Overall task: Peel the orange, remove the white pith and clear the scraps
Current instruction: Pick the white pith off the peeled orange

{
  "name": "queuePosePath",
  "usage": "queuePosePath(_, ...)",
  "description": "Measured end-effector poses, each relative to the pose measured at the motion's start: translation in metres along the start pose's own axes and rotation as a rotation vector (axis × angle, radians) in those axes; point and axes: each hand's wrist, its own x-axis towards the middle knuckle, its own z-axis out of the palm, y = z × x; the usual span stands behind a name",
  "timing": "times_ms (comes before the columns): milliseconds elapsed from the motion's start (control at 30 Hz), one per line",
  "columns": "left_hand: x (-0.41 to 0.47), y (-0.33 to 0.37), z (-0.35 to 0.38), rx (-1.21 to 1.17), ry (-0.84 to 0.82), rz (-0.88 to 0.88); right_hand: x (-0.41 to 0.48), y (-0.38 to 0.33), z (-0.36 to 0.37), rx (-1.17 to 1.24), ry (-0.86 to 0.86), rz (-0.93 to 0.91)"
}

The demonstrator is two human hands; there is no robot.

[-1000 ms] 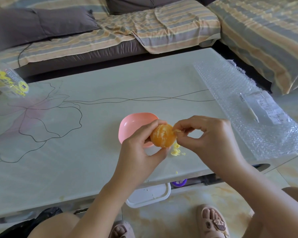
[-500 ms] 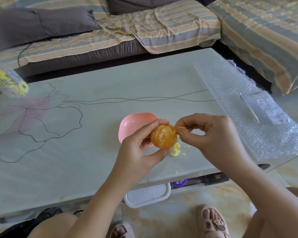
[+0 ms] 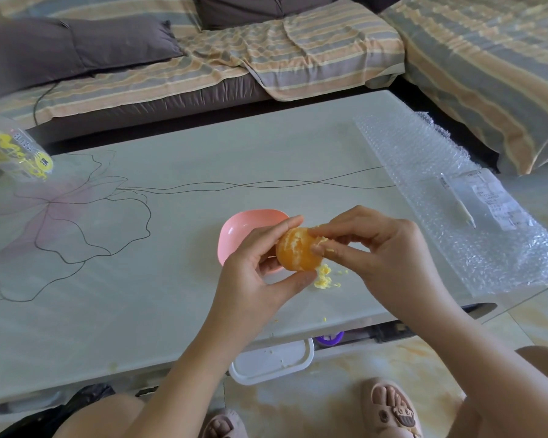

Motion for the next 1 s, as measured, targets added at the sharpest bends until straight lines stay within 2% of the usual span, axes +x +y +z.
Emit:
queuePosePath(67, 0.0, 0.0, 0.0, 0.009, 0.003, -0.005, -0.001, 0.0, 0.001, -0.083, 0.032, -0.029)
queuePosePath(200, -0.001, 0.003, 0.0, -0.009, -0.01, -0.018, -0.004, 0.002, 0.007, -0.376, 0.088, -0.21)
queuePosePath(333, -0.001, 0.006, 0.0, -0.055, -0.038, -0.054, -0.004, 0.008, 0.009, -0.511, 0.11, -0.32)
queuePosePath(733, 0.0, 0.009, -0.003, -0.111, -0.135, -0.082, -0.001, 0.009, 0.005, -0.567, 0.118, -0.451)
queuePosePath(1000, -0.002, 0.009, -0.004, -0.143, -0.176, -0.07, 0.001, 0.011, 0.003, -0.599, 0.131, -0.473)
